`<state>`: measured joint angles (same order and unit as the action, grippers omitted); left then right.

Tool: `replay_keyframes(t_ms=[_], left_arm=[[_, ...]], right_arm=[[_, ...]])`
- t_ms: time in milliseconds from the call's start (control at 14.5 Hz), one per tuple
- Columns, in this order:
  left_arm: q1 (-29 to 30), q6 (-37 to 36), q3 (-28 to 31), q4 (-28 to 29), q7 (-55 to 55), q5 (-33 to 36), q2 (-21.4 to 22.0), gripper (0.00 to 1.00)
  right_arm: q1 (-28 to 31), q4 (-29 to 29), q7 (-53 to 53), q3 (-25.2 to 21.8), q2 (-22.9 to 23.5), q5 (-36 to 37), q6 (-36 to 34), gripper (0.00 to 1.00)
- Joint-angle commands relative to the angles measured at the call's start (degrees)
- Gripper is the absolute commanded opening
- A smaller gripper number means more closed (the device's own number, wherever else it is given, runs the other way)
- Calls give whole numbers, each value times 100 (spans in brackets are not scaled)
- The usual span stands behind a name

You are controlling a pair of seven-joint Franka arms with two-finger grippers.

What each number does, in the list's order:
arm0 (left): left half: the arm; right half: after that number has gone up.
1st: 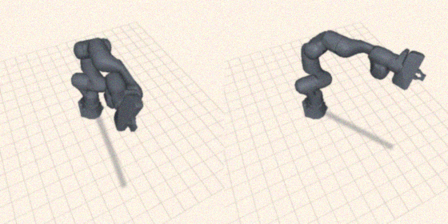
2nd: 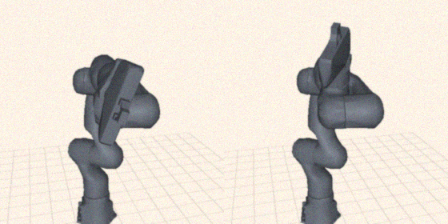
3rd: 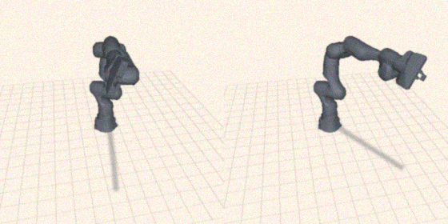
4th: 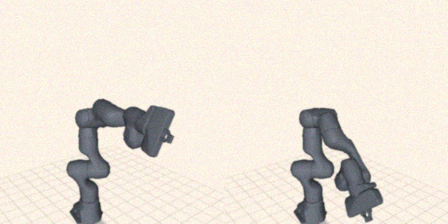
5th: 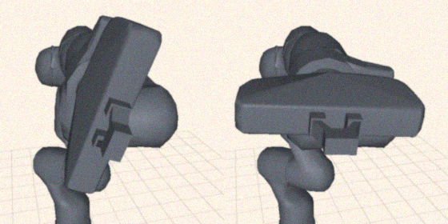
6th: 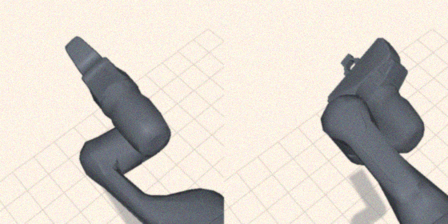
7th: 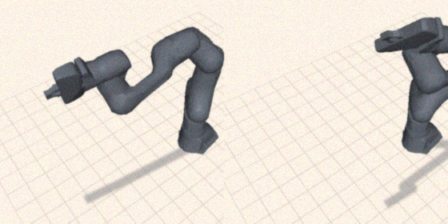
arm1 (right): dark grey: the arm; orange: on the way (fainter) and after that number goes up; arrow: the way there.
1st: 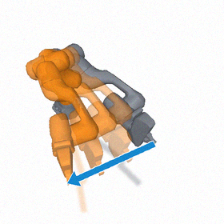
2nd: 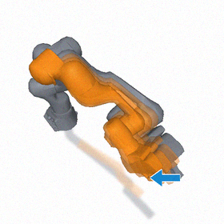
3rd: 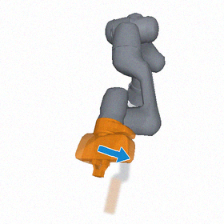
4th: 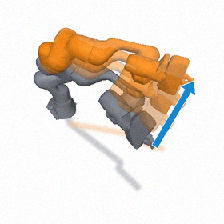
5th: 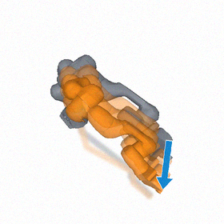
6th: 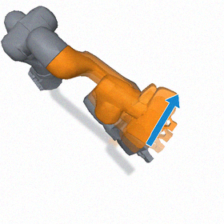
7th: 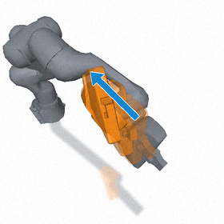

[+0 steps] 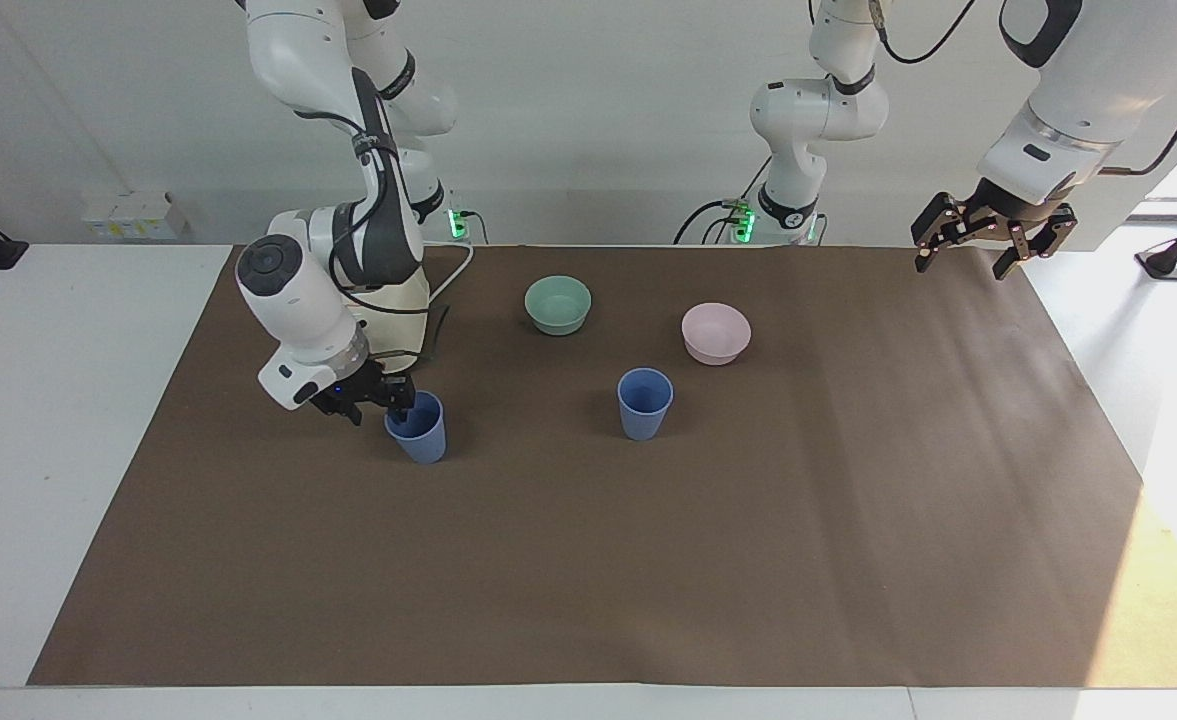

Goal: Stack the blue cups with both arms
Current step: 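Open the left gripper and withdraw it back to rest, then grasp the other blue cup with the right gripper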

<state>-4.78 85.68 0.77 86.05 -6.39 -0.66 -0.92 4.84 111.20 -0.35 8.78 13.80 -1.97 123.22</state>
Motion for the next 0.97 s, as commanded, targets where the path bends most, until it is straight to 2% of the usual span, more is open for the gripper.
replay_keyframes(t_ms=[0, 207, 484, 691, 898], left_arm=[[65, -87, -50, -106, -29, 128, -48, 100], [117, 106, -50, -97, -29, 119, -66, 100], [118, 115, -50, -97, -29, 110, -66, 100], [126, 115, -50, -97, -29, 110, -66, 100], [126, 115, -50, -97, -29, 110, -66, 100]], right_arm=[[17, -28, 79, 18, 8, -128, -17, 0], [17, -220, 27, 62, 17, -146, -218, 0], [-158, -1046, -675, 150, -61, -338, -1368, 0], [-158, -1880, -1289, 421, -132, -401, -2352, 0], [-333, -2408, -1765, 974, -184, -86, -2837, 0]])
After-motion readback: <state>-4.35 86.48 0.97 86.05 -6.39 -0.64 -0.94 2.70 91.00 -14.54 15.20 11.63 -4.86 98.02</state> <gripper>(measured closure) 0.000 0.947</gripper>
